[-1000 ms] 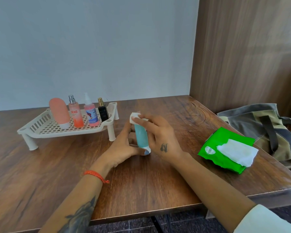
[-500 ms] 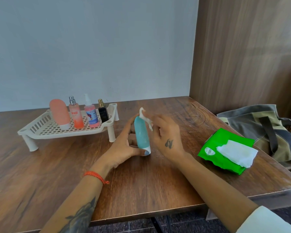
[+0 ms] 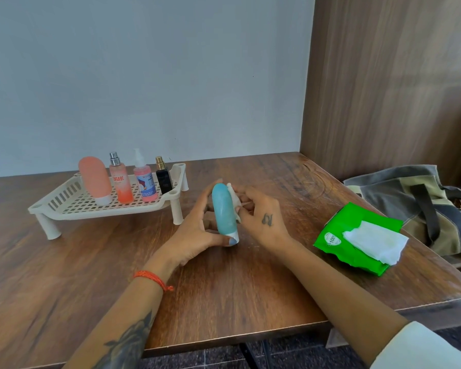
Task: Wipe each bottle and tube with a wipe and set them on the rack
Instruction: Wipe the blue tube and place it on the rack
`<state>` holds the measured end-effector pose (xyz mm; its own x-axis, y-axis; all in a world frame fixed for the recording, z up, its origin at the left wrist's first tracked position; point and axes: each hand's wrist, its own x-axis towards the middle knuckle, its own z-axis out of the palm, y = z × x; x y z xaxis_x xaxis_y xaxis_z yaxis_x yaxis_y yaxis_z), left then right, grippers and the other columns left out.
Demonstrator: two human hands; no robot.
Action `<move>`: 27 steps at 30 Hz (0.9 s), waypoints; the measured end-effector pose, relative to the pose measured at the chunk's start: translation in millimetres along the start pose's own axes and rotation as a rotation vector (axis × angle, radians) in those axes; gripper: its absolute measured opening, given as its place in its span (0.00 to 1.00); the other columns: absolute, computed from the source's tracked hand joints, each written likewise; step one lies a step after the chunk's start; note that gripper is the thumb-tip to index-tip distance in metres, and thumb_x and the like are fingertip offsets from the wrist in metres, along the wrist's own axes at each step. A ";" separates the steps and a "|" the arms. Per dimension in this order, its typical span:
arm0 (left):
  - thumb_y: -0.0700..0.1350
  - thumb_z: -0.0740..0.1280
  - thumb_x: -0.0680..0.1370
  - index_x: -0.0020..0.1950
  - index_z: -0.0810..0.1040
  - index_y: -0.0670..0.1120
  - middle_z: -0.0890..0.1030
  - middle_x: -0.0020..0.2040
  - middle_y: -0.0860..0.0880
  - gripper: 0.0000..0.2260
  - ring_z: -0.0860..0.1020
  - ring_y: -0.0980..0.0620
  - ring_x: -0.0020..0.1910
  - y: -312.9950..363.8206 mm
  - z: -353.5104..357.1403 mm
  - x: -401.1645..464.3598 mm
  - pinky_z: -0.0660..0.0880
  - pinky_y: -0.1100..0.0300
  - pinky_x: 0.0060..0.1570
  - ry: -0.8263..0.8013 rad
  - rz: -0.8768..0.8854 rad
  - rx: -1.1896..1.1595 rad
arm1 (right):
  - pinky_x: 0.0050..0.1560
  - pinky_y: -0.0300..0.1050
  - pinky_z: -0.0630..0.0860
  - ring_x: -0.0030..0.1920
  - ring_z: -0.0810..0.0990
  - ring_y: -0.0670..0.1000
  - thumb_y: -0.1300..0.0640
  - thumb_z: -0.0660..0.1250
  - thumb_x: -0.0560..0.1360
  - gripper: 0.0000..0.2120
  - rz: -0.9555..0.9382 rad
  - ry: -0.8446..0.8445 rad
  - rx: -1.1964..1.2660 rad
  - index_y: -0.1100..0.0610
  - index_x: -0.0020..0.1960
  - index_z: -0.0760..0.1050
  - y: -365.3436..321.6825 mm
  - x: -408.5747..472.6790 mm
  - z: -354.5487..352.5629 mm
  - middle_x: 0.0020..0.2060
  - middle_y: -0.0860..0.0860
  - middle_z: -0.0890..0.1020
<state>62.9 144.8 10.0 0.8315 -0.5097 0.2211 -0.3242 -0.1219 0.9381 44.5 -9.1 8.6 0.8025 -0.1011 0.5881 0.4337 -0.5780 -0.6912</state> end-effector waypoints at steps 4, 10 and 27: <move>0.33 0.77 0.64 0.66 0.57 0.70 0.74 0.58 0.54 0.47 0.79 0.52 0.54 1.5 -0.1 -1.1 0.79 0.58 0.51 -0.001 -0.010 0.013 | 0.41 0.32 0.75 0.43 0.79 0.45 0.66 0.65 0.73 0.17 -0.177 0.219 -0.115 0.56 0.60 0.77 -4.5 -0.5 1.1 0.49 0.50 0.83; 0.26 0.72 0.66 0.67 0.58 0.66 0.75 0.58 0.56 0.45 0.82 0.57 0.49 4.9 1.5 -3.5 0.79 0.60 0.44 -0.006 0.009 -0.054 | 0.39 0.37 0.74 0.43 0.78 0.50 0.61 0.62 0.69 0.14 -0.582 0.095 -0.405 0.57 0.51 0.80 -4.3 -8.5 0.1 0.45 0.53 0.81; 0.29 0.76 0.64 0.71 0.57 0.65 0.76 0.58 0.51 0.48 0.81 0.51 0.53 1.2 0.2 -1.0 0.79 0.56 0.51 0.002 -0.025 -0.025 | 0.35 0.35 0.73 0.39 0.77 0.46 0.65 0.66 0.69 0.10 -0.283 0.181 -0.142 0.57 0.50 0.77 -4.4 -2.7 -1.9 0.43 0.49 0.81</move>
<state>61.5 145.0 10.8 0.8399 -0.5053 0.1978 -0.2919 -0.1134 0.9497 39.7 -7.8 10.9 0.5682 -0.0553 0.8210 0.5569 -0.7087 -0.4331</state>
